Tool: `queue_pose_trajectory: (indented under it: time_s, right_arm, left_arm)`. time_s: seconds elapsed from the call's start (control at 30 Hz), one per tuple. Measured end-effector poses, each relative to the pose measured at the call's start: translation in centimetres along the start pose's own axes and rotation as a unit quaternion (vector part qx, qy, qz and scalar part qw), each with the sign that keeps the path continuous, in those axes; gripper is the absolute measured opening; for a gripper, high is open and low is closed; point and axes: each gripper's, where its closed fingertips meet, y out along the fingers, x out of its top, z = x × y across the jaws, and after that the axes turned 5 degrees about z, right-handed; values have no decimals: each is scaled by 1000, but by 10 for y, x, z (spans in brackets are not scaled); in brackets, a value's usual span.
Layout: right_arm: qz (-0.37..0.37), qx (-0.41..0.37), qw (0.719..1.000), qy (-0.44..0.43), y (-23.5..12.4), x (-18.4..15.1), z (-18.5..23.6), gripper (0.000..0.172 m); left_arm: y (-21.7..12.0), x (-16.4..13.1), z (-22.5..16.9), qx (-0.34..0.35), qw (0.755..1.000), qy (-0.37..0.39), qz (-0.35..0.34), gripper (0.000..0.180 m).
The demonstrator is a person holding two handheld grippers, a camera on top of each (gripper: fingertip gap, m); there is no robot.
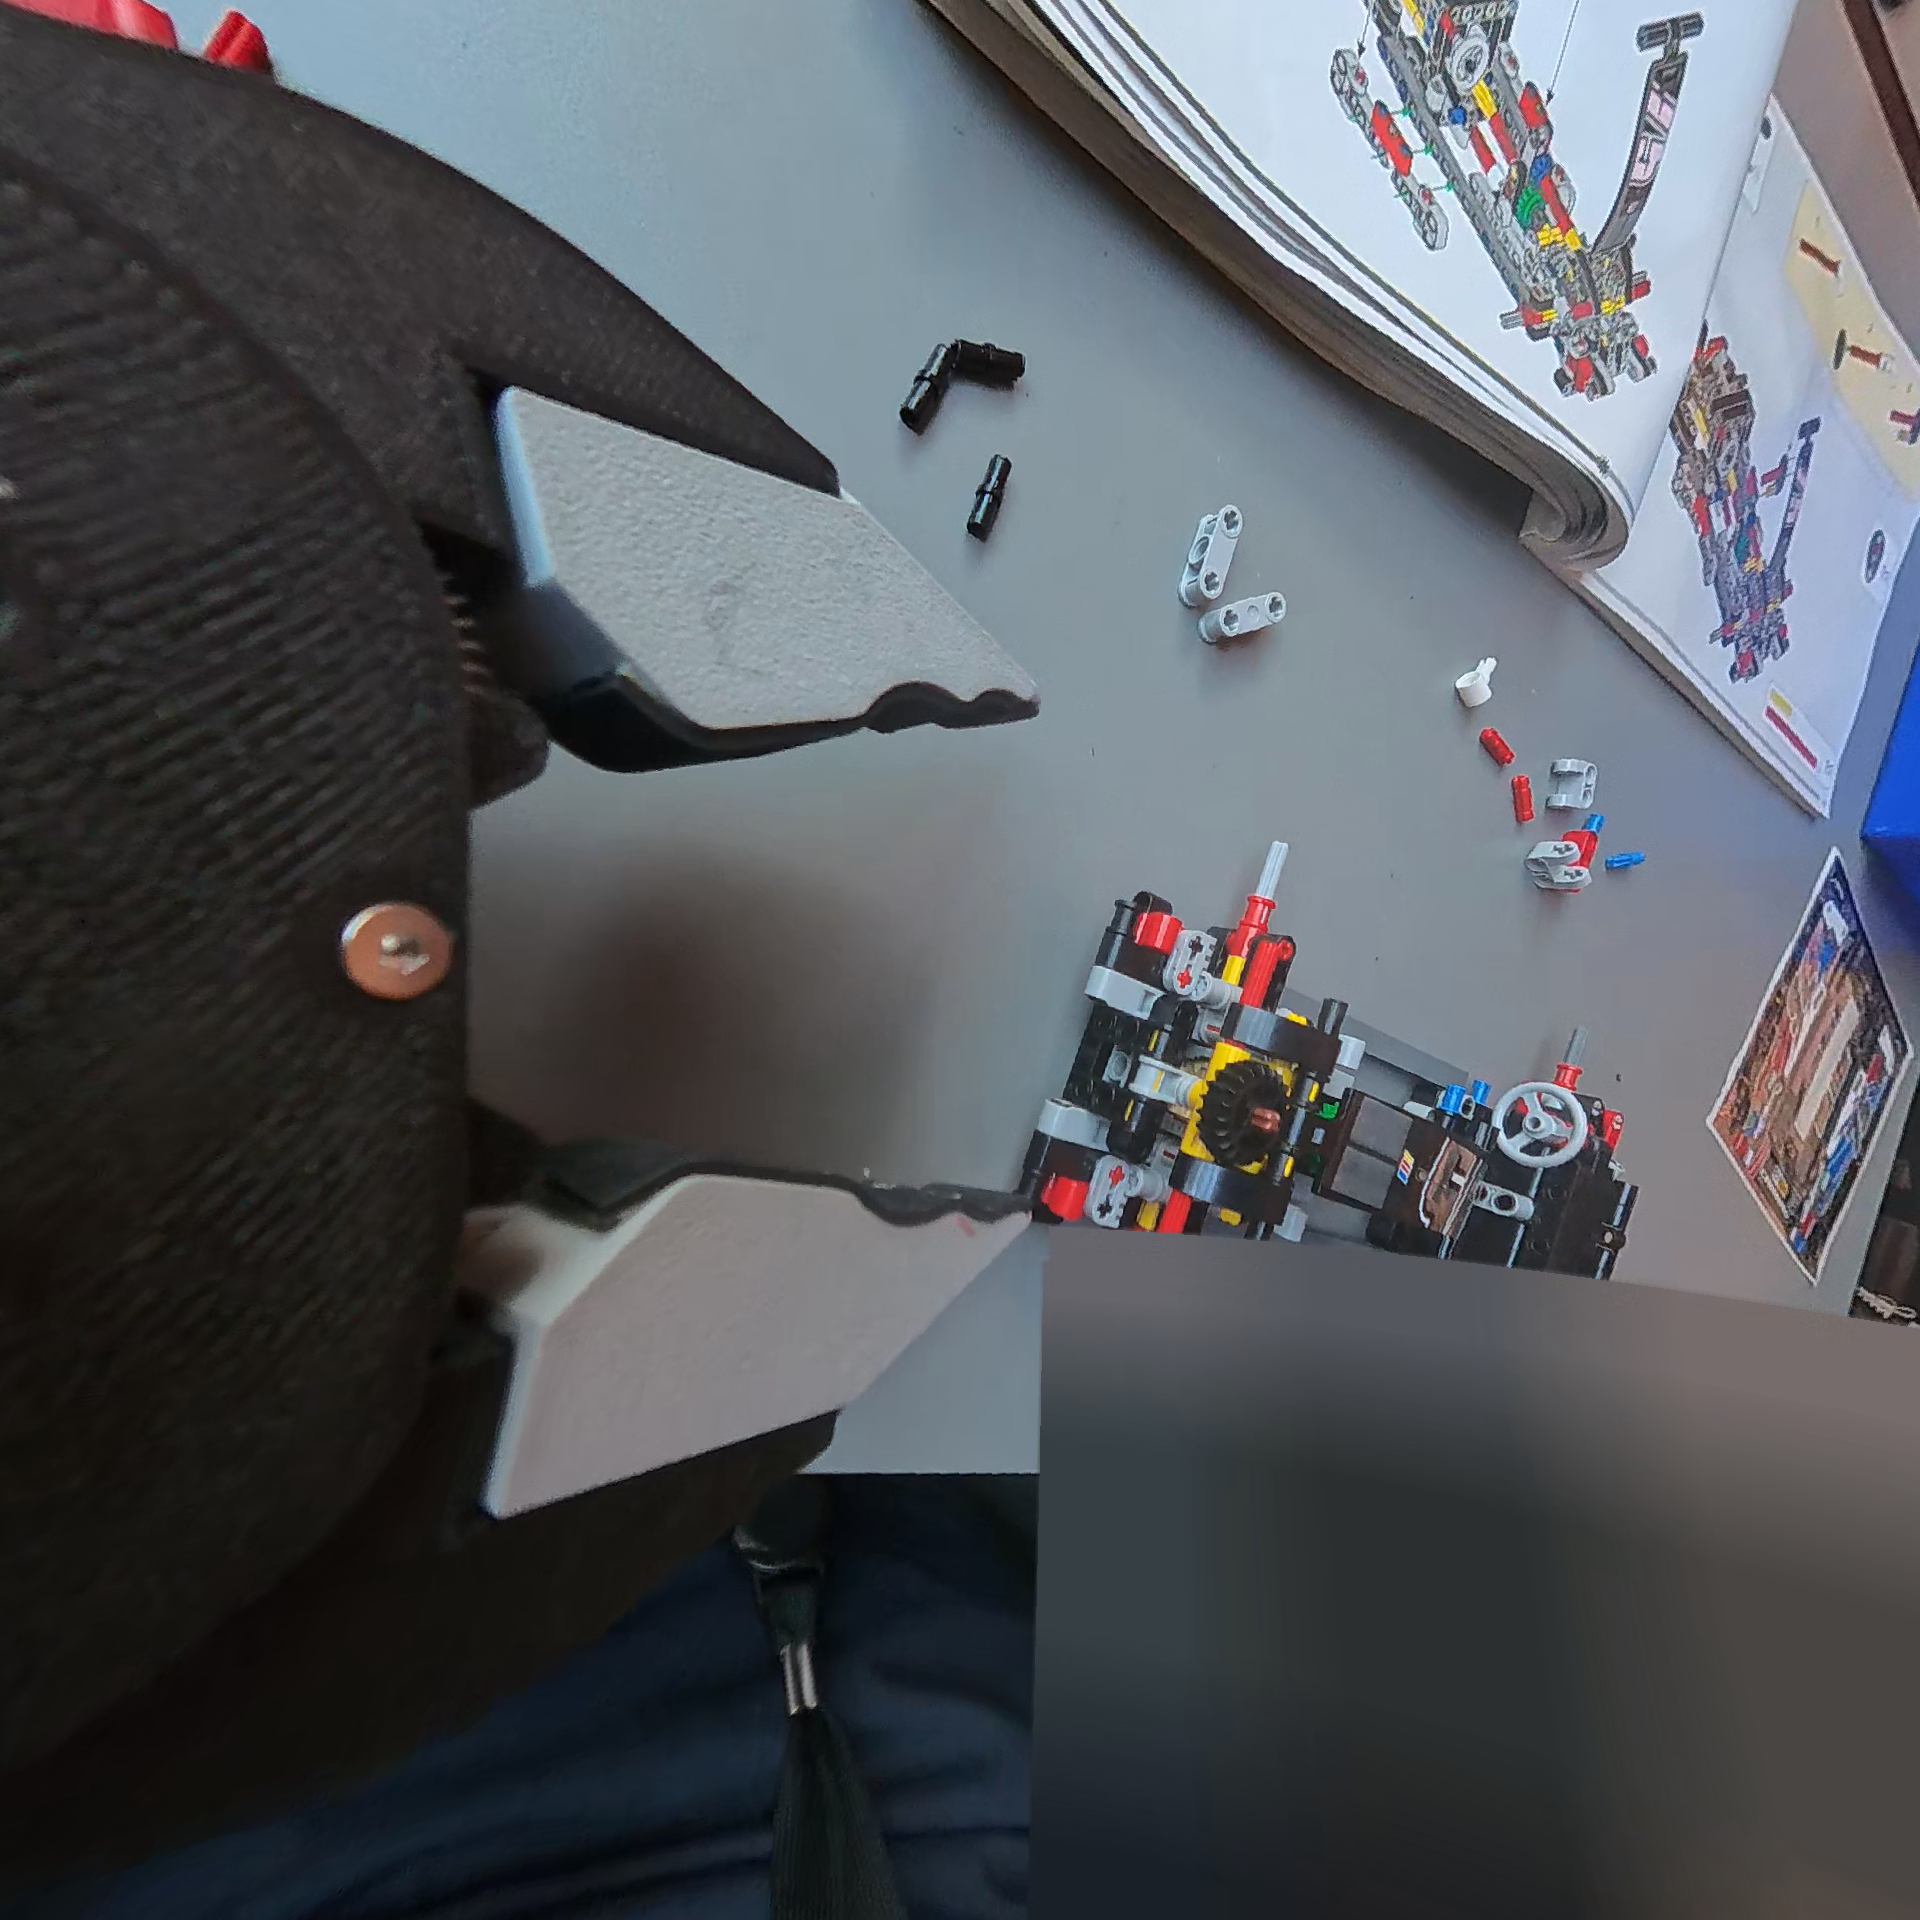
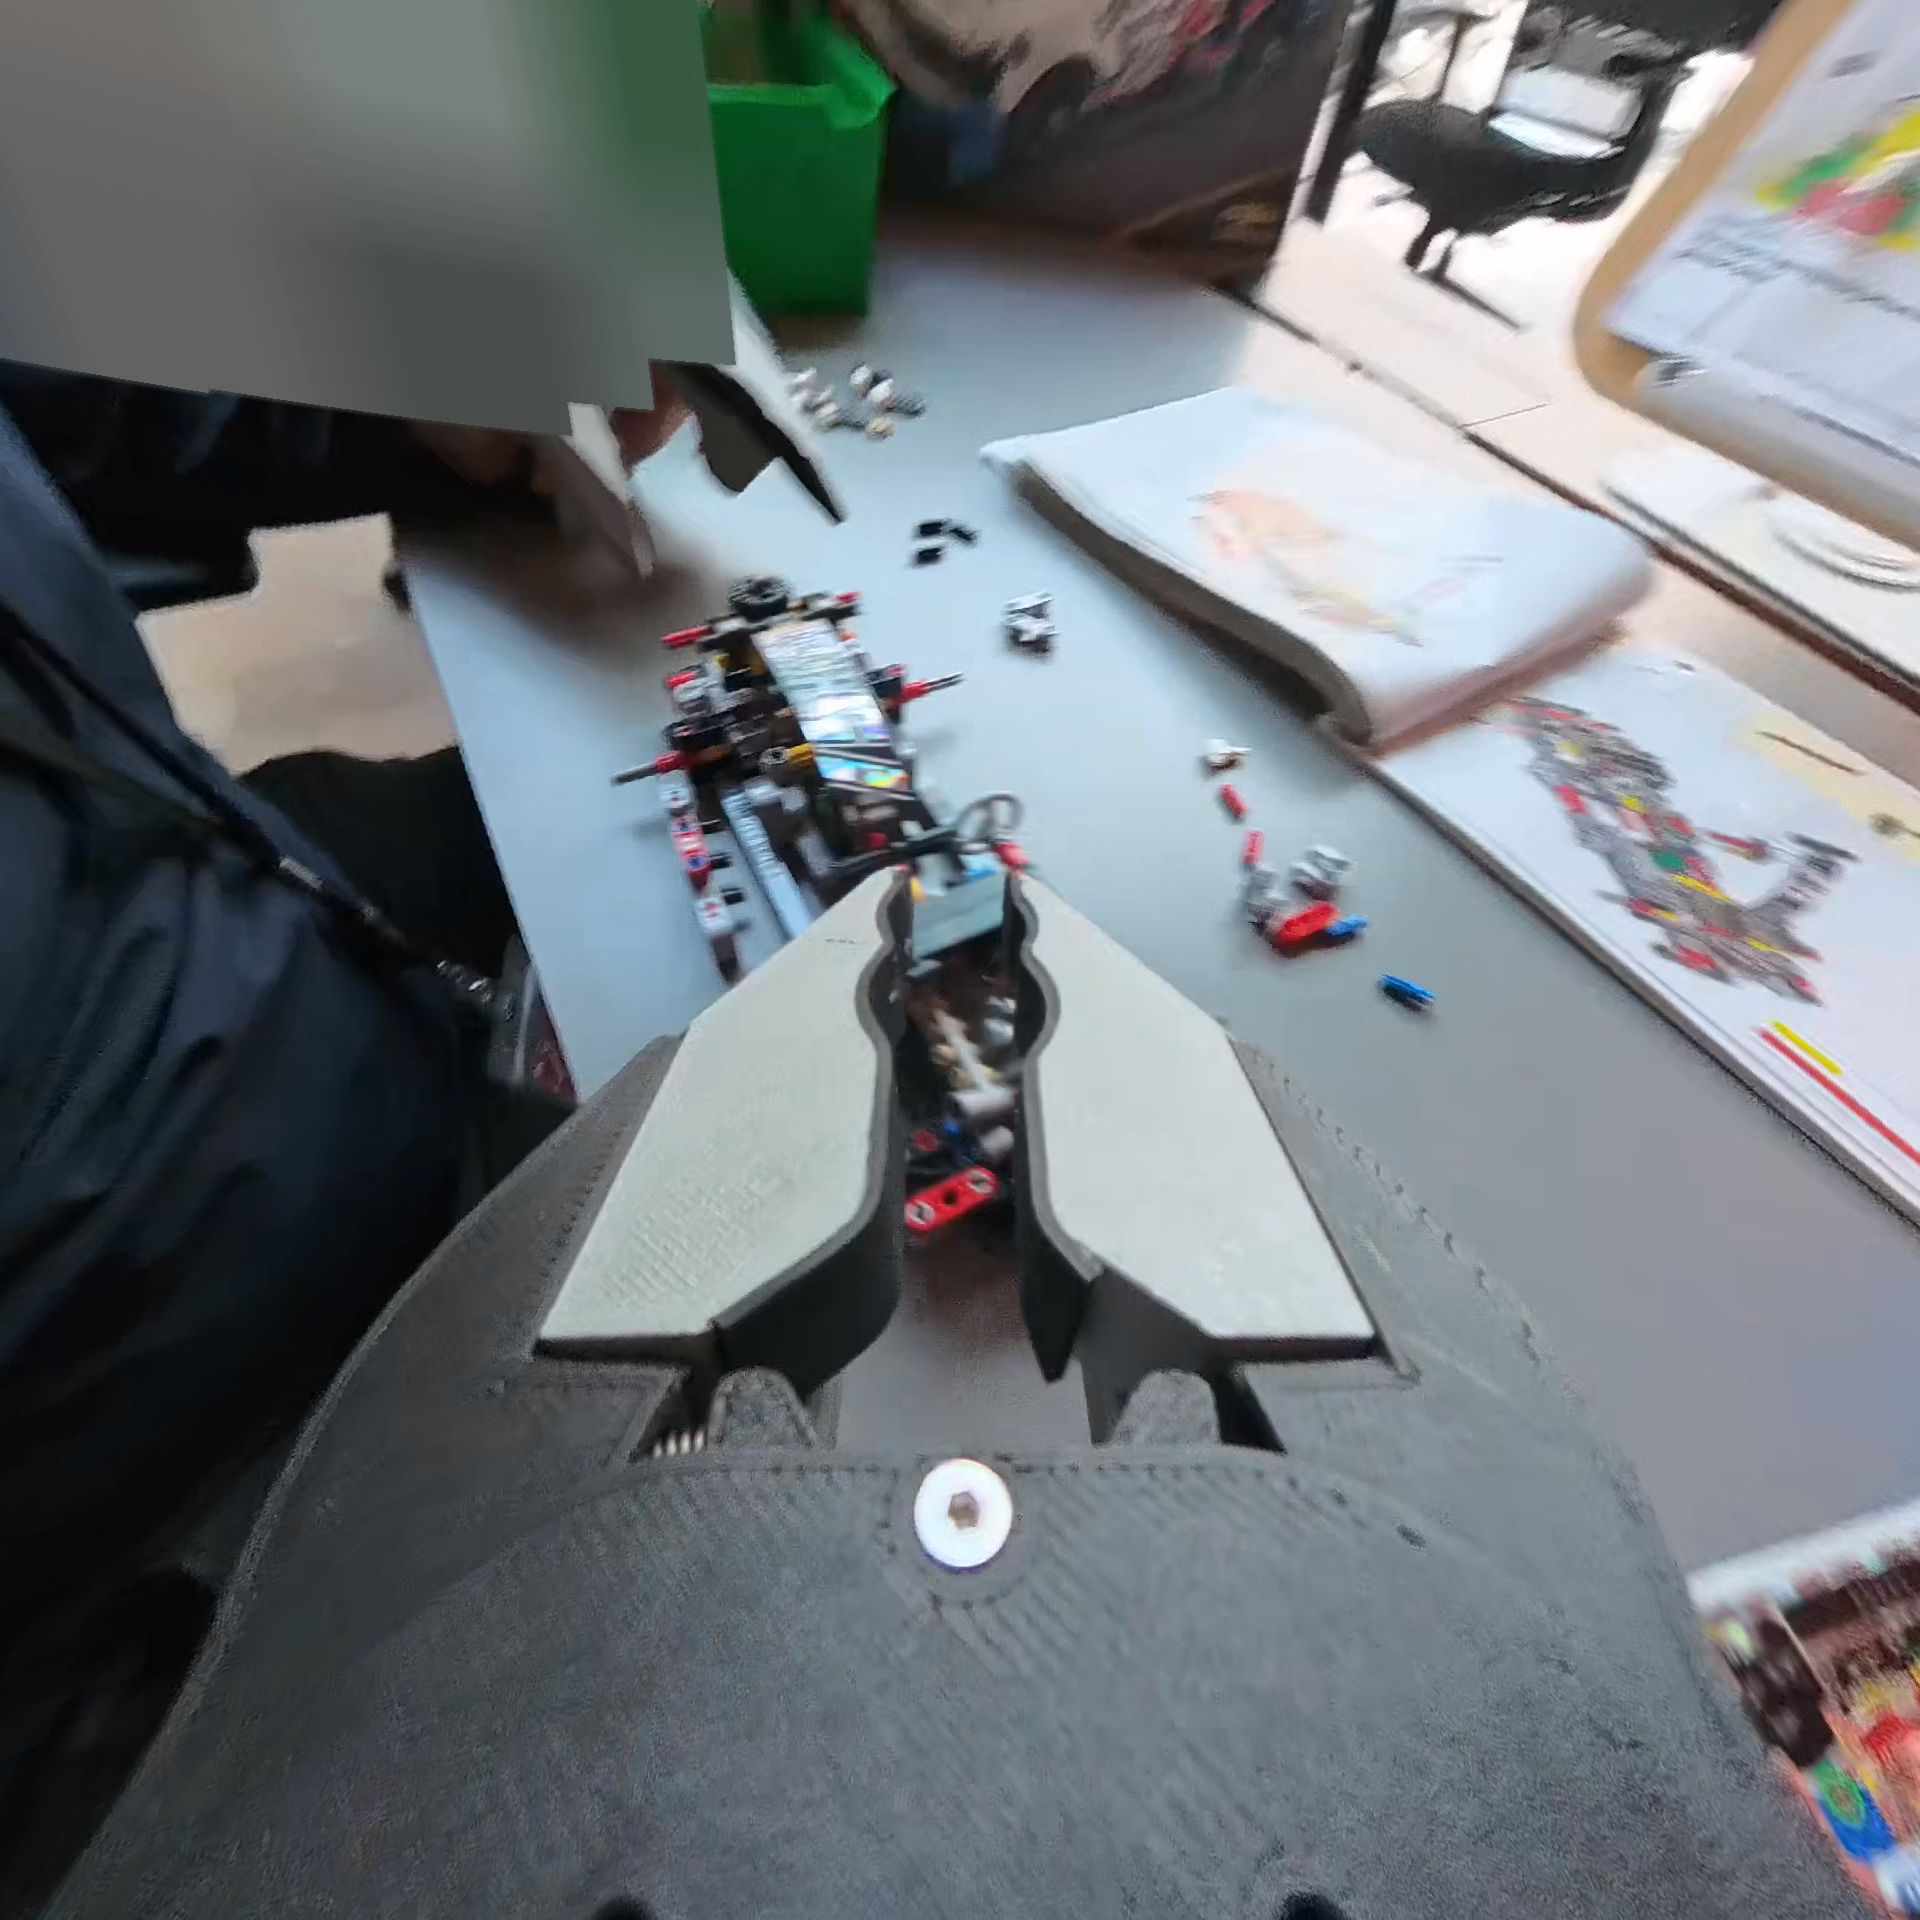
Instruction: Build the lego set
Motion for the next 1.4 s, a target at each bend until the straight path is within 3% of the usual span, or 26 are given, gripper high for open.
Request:
queue_pose_trajectory:
  time_s: [0.2, 0.43, 1.13, 1.4]
  right_arm:
    - [-38, -103, 991, 77, -37, -33, -77, 29]
    - [-71, -142, 979, 128, -33, -57, -119, 37]
    - [-5, -266, 955, 131, -31, -75, -161, 43]
    - [2, -281, 949, 143, -33, -79, -168, 42]
  left_arm:
    - [0, 2, 2, 14, 1000, 10, -6, 84]
    - [-3, 7, 5, 34, 999, 26, -23, 78]
    - [-23, 19, 23, 36, 995, -23, -95, 68]
    - [-30, 23, 30, 30, 992, -45, -116, 64]
